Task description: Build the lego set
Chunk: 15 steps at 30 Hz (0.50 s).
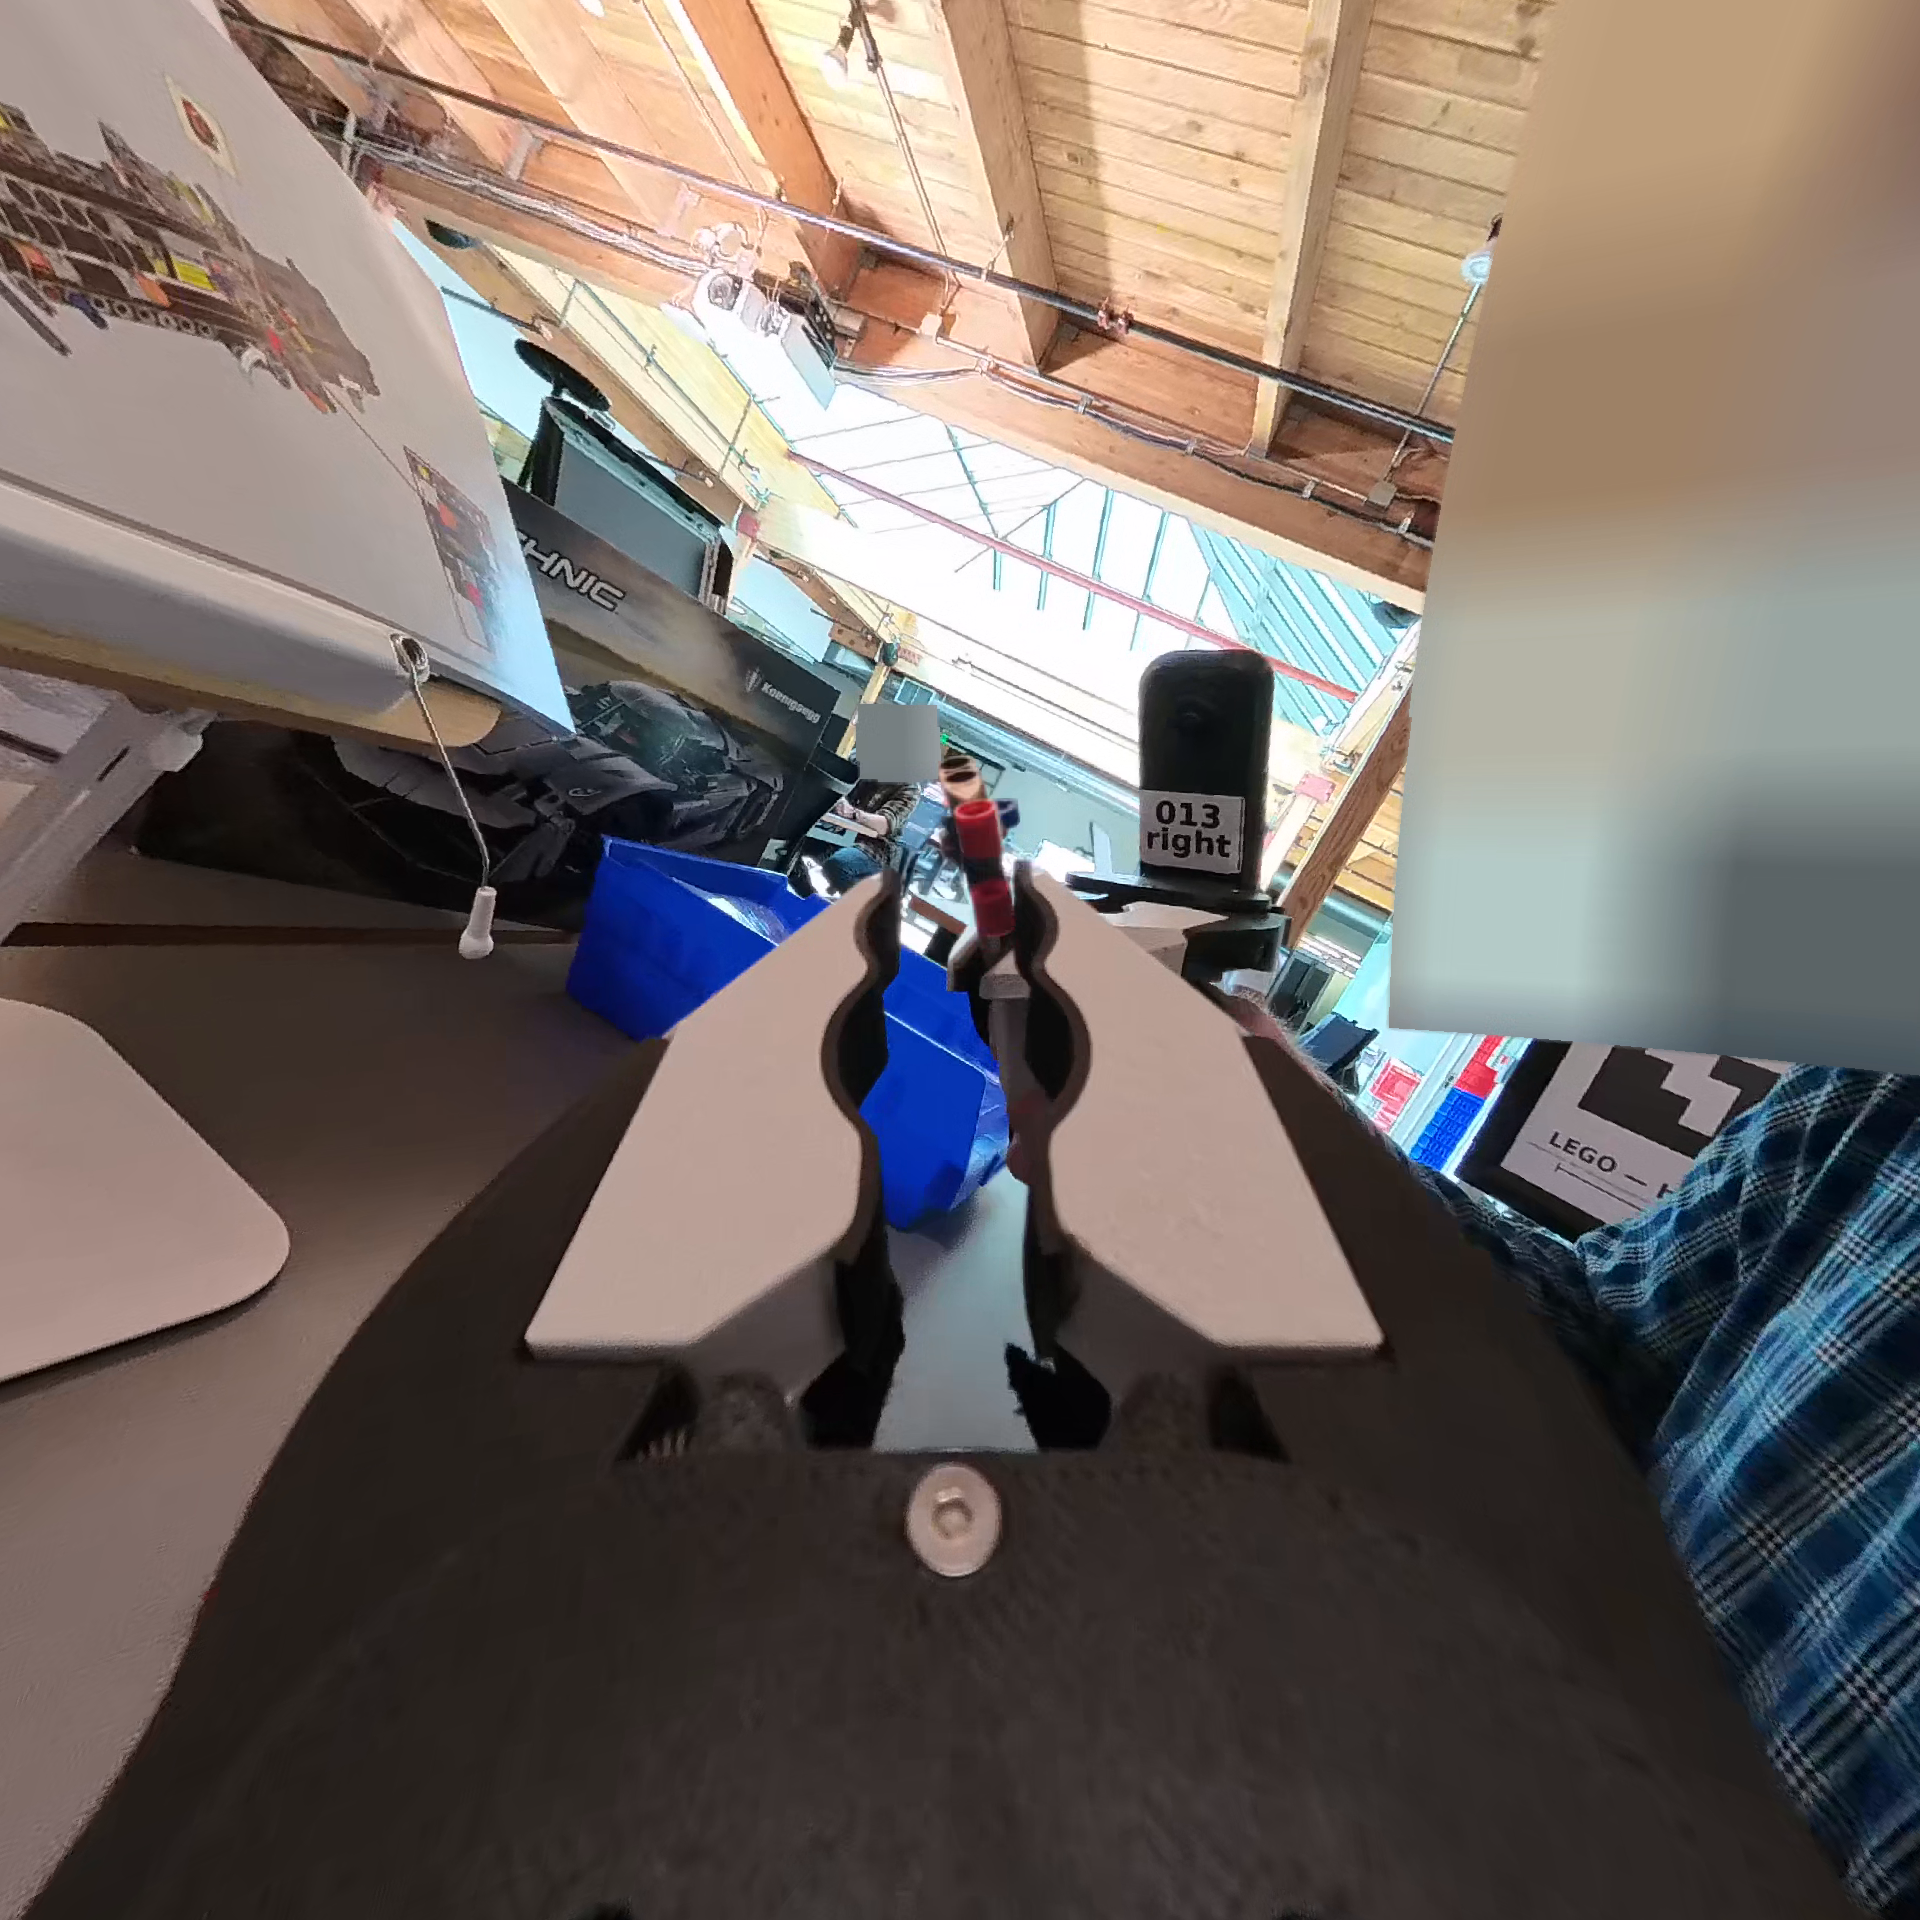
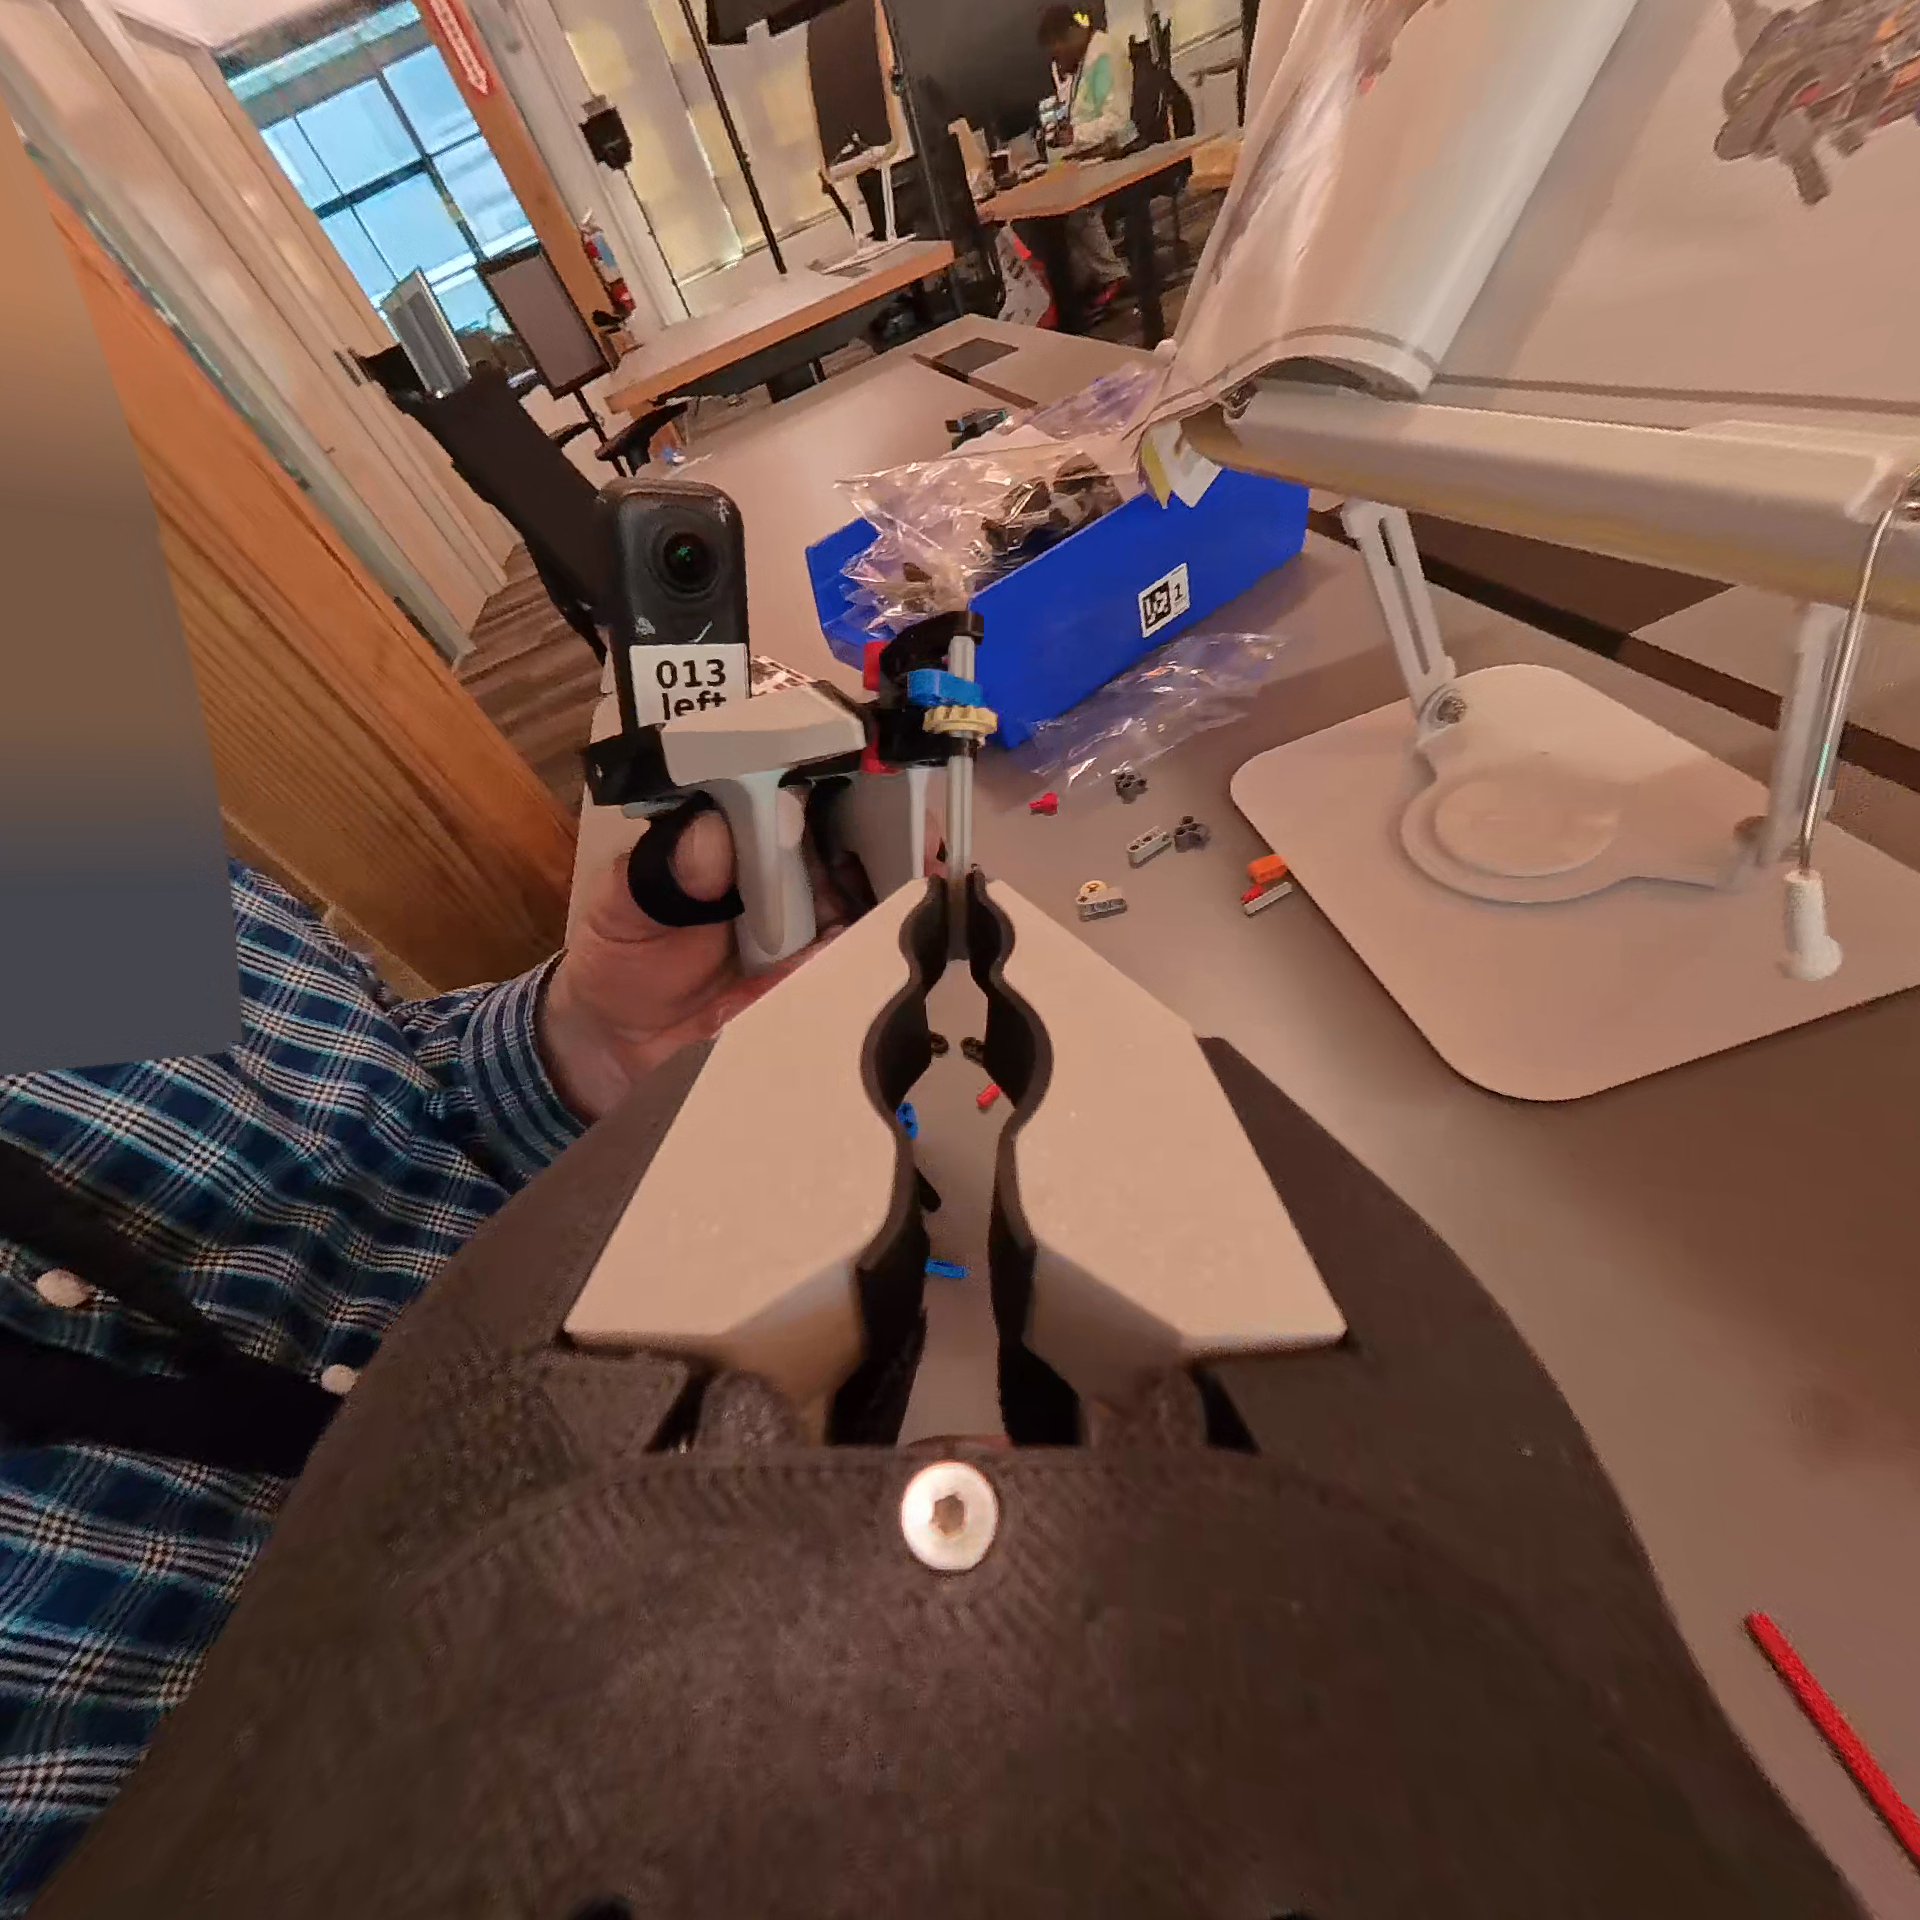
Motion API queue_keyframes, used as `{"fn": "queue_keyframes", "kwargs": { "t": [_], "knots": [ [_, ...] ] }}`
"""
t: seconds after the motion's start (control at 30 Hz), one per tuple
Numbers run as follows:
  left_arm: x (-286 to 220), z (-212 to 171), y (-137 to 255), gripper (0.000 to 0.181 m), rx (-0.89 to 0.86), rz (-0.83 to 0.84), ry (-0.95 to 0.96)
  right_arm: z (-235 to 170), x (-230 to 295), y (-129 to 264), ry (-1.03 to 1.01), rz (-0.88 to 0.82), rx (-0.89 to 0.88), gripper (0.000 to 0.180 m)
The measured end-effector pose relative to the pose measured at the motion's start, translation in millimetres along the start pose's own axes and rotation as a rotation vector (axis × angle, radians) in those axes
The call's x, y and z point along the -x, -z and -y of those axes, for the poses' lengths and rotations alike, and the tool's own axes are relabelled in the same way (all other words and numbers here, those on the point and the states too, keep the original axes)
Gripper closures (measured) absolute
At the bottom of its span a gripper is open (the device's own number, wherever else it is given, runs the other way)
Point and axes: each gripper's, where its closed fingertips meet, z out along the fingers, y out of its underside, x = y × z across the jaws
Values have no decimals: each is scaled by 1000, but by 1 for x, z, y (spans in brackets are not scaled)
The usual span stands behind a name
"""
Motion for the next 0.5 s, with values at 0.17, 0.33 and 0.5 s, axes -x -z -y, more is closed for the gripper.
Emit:
{"fn": "queue_keyframes", "kwargs": {
  "t": [0.17, 0.33, 0.5],
  "knots": [
    [-6, -3, -3, 175, 20, -34, -19, -2, -1, 5, -4, 4, 0, 180],
    [-6, -4, -3, 176, 13, -77, 44, -2, 3, 7, -12, 32, -5, 180],
    [-5, -6, -4, 176, 17, -94, 74, -2, 2, 9, -69, 57, -40, 180]
  ]
}}
